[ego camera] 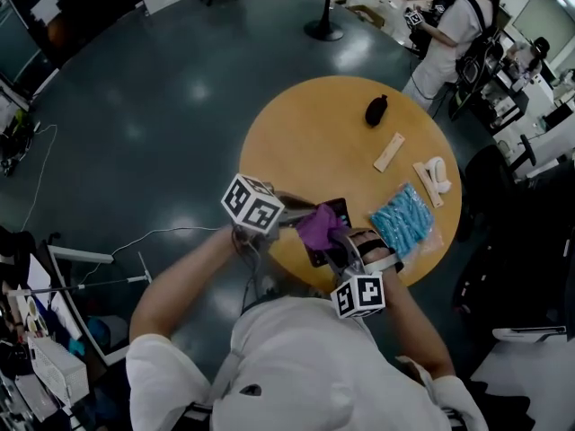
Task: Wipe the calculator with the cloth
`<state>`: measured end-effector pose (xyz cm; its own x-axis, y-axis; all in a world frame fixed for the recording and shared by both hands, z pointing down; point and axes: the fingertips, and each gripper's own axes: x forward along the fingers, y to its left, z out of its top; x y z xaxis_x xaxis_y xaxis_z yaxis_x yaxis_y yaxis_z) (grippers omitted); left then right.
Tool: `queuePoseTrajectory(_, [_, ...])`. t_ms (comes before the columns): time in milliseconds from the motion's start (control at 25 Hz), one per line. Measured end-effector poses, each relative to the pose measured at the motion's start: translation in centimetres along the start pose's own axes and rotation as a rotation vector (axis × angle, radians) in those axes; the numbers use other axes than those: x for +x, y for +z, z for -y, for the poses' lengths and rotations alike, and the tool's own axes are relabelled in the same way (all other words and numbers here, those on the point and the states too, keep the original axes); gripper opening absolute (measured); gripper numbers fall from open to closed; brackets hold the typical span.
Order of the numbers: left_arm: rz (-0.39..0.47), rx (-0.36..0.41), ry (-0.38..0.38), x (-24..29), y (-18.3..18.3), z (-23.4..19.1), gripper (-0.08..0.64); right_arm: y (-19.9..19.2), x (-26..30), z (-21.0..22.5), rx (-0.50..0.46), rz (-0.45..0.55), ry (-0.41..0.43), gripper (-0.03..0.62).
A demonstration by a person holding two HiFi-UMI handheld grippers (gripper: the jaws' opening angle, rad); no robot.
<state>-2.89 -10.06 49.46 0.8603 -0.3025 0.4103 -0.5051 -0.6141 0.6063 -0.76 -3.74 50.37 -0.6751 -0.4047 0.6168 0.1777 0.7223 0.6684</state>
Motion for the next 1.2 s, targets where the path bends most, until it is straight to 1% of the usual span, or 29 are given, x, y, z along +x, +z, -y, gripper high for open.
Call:
queuePoseTrajectory(160, [0.027,0.003,0.013,-0.8,0.5,-0.1,0.046,1.3,-0.7,-3.7,-0.129,0.042,0.106,0.098])
queuePoseTrajectory(240, [0.022,0.018,0.017,-1.0,0.5,-0.1,0.046,1.5,-1.1,-5.9,-0.167,0.064,0.188,0.098])
queuePoseTrajectory(400, [0.041,0.028,0.026,-1.9,1.0,-0.5,0.044,0.9,-2.5,-10.5,-0.196,0.127,0.408,0.098])
queuePoseTrajectory(440, [0.047,0.034,0.030,-2.3,1.2,-0.7,0.044,0.7,-3.1,-11.1,-0.190,0.145,0.448,0.098])
queuePoseTrajectory(480, [0.046,0.049,0.039,-2.6,1.3,-0.8,0.044,0.6,-3.7,-11.1,-0.169,0.168,0.471,0.098])
queuePoseTrajectory(520, [0.035,0.069,0.051,-2.8,1.1,-0.9,0.044,0.7,-4.4,-10.4,-0.128,0.199,0.470,0.098])
queuePoseTrajectory(560, [0.018,0.089,0.062,-2.9,0.8,-1.0,0.046,0.8,-5.1,-8.8,-0.071,0.234,0.443,0.098])
queuePoseTrajectory(600, [-0.001,0.104,0.069,-2.9,0.4,-1.0,0.044,1.0,-5.7,-6.4,-0.007,0.263,0.386,0.098])
queuePoseTrajectory(680, [-0.029,0.118,0.067,-3.0,-0.4,-0.9,0.044,0.8,-6.3,-0.3,0.095,0.283,0.204,0.098])
queuePoseTrajectory(720, [-0.033,0.119,0.060,-2.9,-0.6,-0.7,0.044,0.4,-6.2,2.8,0.118,0.271,0.104,0.098])
queuePoseTrajectory(760, [-0.032,0.120,0.050,-2.8,-0.6,-0.5,0.044,-0.3,-5.8,5.5,0.121,0.246,0.014,0.098])
queuePoseTrajectory(800, [-0.025,0.119,0.037,-2.7,-0.5,-0.1,0.046,-1.0,-5.2,7.4,0.111,0.213,-0.055,0.098])
queuePoseTrajectory(840, [-0.014,0.118,0.023,-2.5,-0.2,0.3,0.046,-1.6,-4.3,8.7,0.100,0.181,-0.099,0.098])
queuePoseTrajectory(880, [0.000,0.116,0.010,-2.4,0.1,0.6,0.044,-2.2,-3.4,9.2,0.090,0.155,-0.117,0.098])
queuePoseTrajectory(960, [0.038,0.109,0.002,-2.5,0.8,1.1,0.044,-2.6,-1.8,8.2,0.066,0.127,-0.096,0.098])
queuePoseTrajectory(1080, [0.068,0.102,0.030,-3.2,0.9,0.6,0.044,-1.9,-1.2,4.0,0.025,0.127,-0.009,0.098])
queuePoseTrajectory(1200, [0.067,0.105,0.062,-4.0,0.0,0.1,0.044,-1.3,-1.2,-0.5,0.017,0.142,0.088,0.098])
